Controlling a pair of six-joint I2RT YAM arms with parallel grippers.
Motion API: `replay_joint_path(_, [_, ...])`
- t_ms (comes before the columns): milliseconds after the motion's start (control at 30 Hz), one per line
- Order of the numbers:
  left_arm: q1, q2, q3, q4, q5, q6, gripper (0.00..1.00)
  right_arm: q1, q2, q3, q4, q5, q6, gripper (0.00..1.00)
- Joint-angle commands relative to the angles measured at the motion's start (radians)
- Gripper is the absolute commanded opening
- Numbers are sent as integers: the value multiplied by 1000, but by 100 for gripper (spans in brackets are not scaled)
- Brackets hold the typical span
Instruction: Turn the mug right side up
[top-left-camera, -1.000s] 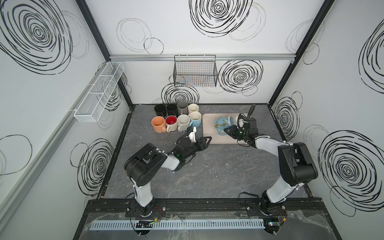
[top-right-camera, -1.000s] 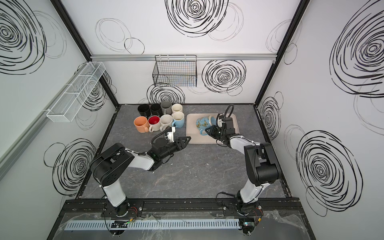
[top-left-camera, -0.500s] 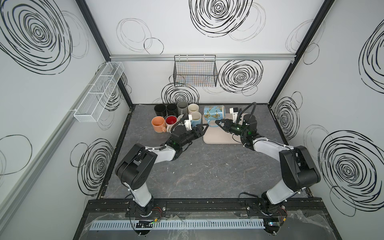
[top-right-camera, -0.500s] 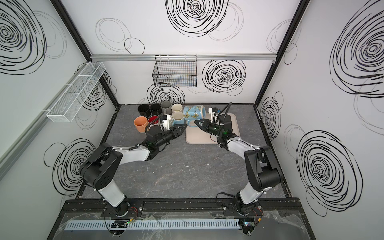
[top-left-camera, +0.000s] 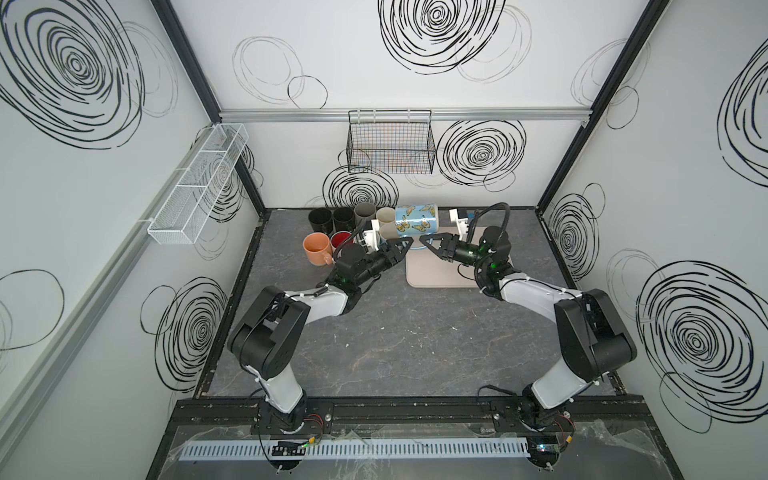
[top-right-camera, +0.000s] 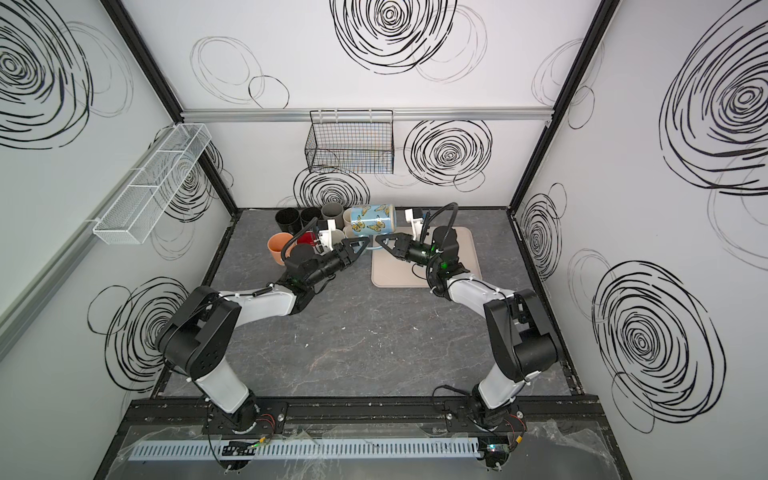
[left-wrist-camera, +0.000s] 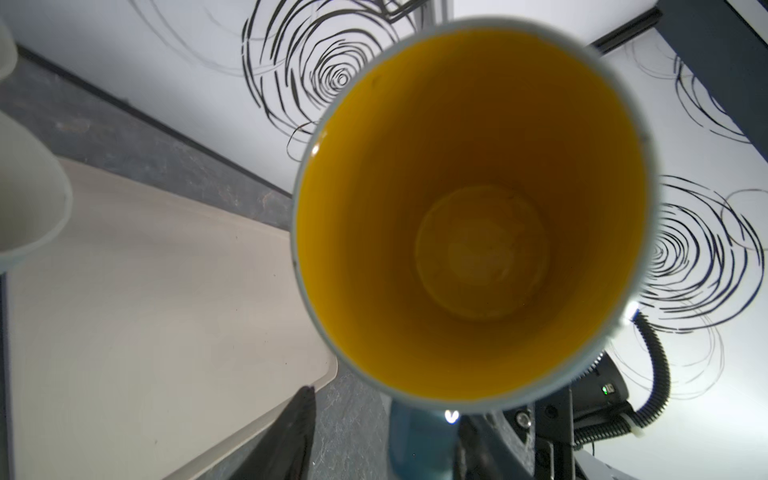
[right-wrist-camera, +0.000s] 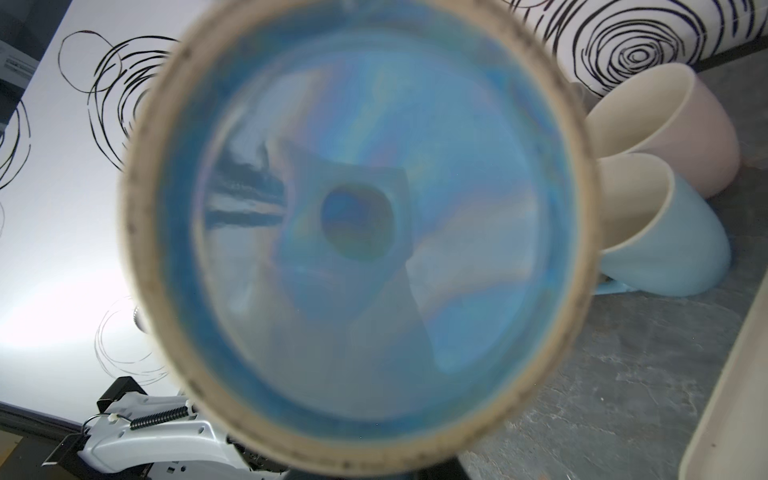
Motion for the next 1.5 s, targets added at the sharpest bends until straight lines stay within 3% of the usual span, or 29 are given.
replay_joint_path(0, [5, -46, -27, 203, 51, -53, 43, 25, -16, 51, 182, -47, 11, 0])
replay_joint_path(67, [-10, -79, -63, 228, 40, -40, 37, 40, -17, 60, 124, -61, -28, 0])
replay_joint_path(200, [-20, -147, -122, 214, 52, -15, 12, 72, -11, 101, -18, -98, -110, 1])
replay_joint_path(300, [-8, -203, -181, 212, 32, -7, 0, 77, -28, 83, -54, -87, -136, 13])
replay_joint_path(467, [4, -275, -225, 156, 42, 32, 0, 86, -79, 55, -167, -50, -208, 40])
replay_joint_path(667, [33, -270, -235, 166, 86, 15, 0, 87, -132, 88, -451, 46, -371, 45])
replay_joint_path(800, [54, -291, -252, 121, 82, 40, 0, 86, -157, 98, -531, 84, -447, 55])
replay_joint_path(933, [77, -332, -276, 36, 71, 96, 0, 76, -160, 116, -615, 86, -502, 55])
replay_joint_path(1133, [92, -438, -271, -290, 23, 285, 0, 56, -167, 99, -635, 94, -512, 55])
replay_joint_path(1333, [58, -510, -224, -643, -97, 504, 0, 30, -171, 96, -673, 122, -523, 55])
replay_joint_path(1400, [26, -504, -183, -755, -175, 597, 0, 15, -173, 98, -706, 158, -523, 55])
replay_joint_path(1467, [-31, -478, -122, -883, -323, 717, 0, -4, -181, 100, -756, 218, -530, 55])
